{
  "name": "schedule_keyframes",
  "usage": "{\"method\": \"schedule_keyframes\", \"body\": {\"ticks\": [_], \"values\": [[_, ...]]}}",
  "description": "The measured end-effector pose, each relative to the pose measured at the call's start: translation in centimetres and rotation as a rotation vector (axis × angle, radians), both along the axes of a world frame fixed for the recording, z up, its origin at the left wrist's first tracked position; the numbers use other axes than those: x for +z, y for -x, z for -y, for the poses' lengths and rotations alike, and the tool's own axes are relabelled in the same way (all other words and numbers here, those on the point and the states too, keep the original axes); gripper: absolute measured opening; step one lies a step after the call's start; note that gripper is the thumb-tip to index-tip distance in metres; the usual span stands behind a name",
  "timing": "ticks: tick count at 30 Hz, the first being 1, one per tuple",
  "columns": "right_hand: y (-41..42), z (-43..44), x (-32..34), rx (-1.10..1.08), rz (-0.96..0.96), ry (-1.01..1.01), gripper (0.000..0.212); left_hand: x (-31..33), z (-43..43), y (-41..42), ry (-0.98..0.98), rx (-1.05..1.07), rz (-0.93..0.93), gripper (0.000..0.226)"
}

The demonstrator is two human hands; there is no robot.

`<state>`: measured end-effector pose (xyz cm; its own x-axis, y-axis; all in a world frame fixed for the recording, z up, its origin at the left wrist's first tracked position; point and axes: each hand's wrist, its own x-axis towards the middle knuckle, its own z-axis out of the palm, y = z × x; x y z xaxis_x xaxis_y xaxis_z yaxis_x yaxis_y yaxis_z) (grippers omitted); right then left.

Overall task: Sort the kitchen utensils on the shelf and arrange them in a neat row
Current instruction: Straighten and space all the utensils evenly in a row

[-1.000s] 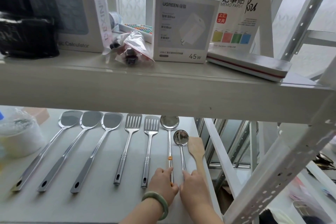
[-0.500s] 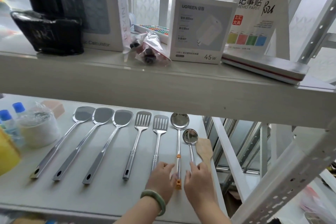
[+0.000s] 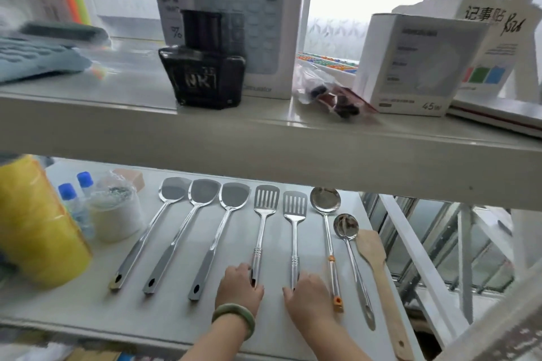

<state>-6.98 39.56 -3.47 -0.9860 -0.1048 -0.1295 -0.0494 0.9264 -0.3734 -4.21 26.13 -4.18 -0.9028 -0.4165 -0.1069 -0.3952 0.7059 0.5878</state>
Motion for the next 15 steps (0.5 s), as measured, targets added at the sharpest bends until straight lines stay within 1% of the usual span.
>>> {"method": "schedule_keyframes", "body": {"ticks": [4,11,15], "values": [[0.0,0.3,-0.1,-0.036,0.002,-0.036,0.035,-0.2,0.6,0.1,0.004,-0.028,0.023,0.034],[0.1,0.7,0.0,-0.087,-0.006,-0.055,0.033,-0.5,1.7,-0.4,0.005,-0.071,0.008,0.037],[0.4,0.7,0.0,-0.079,-0.01,-0.064,0.031,-0.3,2.7,-0.9,0.08,-0.108,-0.089,0.04]]}}
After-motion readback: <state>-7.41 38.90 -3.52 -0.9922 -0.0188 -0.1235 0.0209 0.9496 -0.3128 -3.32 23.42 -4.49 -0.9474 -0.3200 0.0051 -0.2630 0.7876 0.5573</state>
